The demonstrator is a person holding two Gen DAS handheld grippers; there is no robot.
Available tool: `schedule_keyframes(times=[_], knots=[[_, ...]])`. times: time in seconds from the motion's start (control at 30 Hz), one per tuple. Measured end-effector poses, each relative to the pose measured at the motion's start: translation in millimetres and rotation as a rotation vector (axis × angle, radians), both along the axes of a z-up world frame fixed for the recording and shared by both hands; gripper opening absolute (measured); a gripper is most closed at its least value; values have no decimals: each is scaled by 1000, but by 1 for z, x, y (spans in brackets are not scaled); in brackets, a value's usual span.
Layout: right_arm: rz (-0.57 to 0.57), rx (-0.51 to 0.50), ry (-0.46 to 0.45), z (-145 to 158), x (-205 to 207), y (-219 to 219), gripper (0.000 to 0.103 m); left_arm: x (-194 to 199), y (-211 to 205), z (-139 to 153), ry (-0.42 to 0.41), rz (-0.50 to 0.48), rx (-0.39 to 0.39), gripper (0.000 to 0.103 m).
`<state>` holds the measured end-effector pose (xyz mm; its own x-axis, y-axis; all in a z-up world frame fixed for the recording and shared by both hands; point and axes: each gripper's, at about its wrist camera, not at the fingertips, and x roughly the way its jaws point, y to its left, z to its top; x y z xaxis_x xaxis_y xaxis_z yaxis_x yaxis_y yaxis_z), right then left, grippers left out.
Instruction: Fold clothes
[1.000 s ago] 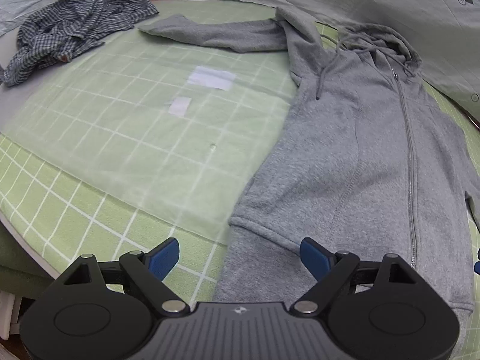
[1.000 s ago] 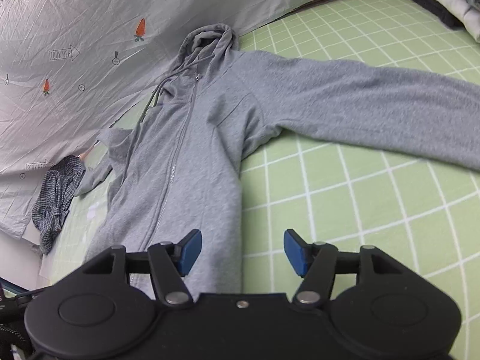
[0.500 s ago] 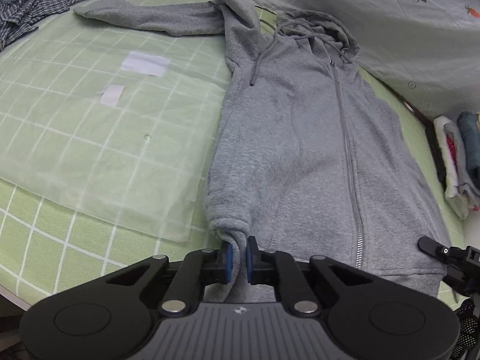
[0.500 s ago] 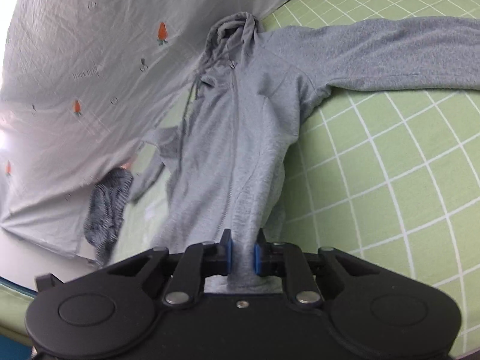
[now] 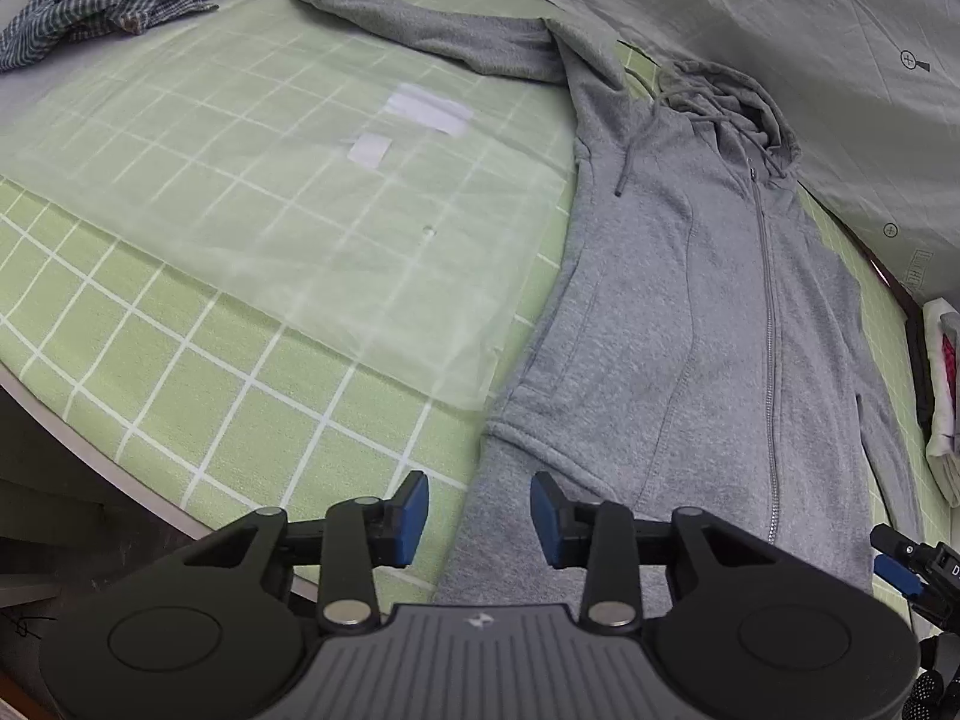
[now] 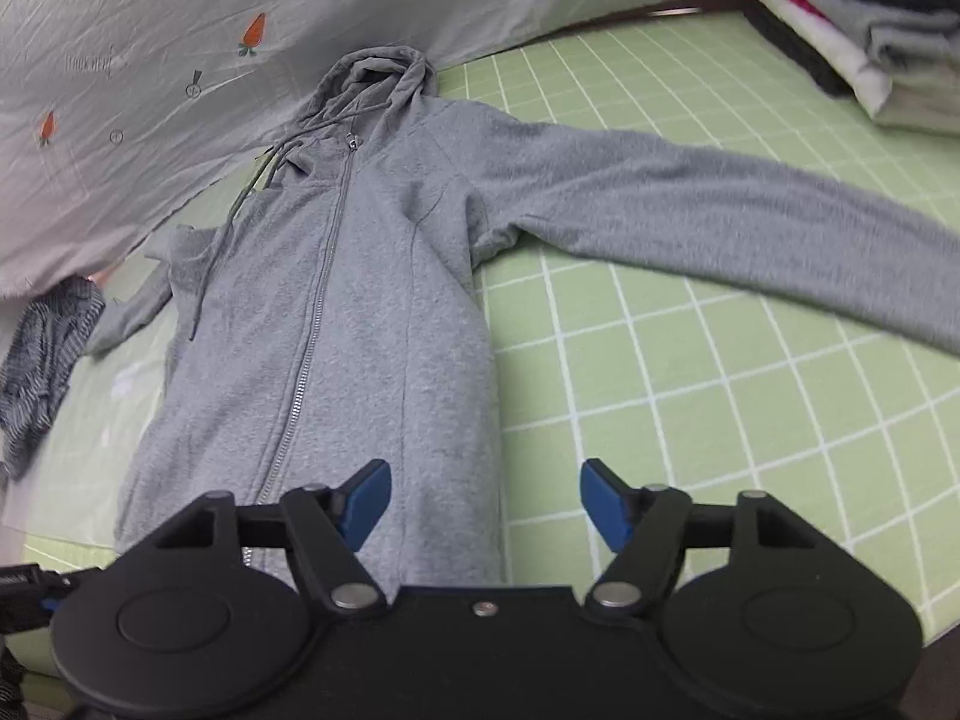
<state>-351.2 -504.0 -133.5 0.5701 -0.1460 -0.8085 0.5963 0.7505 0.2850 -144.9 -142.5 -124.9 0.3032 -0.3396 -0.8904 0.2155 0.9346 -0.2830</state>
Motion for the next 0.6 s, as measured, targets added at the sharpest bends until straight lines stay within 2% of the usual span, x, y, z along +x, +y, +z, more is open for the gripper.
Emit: schedule_keyframes(times=[0.03,0.07,0.1,0.13,0.2,0.3,0.5,0.6], knots=[[33,-36,5,1,2,0,82,0,-1,2,-11,8,8,46],[66,-72,10,2,5,1,85,0,-2,4,-21,14,18,53],[90,-106,19,2,9,3,92,0,-3,6,-30,20,27,61],[113,-141,28,3,13,6,99,-1,-3,8,-38,31,36,64],[149,-186,30,2,22,10,101,-3,-3,13,-52,57,53,77],[207,-206,21,0,37,13,102,-7,-2,20,-73,96,78,85],[278,-207,-36,-3,74,14,103,-13,11,29,-117,180,133,90],[264,-209,-9,-12,98,16,103,-5,24,29,-112,183,140,90]])
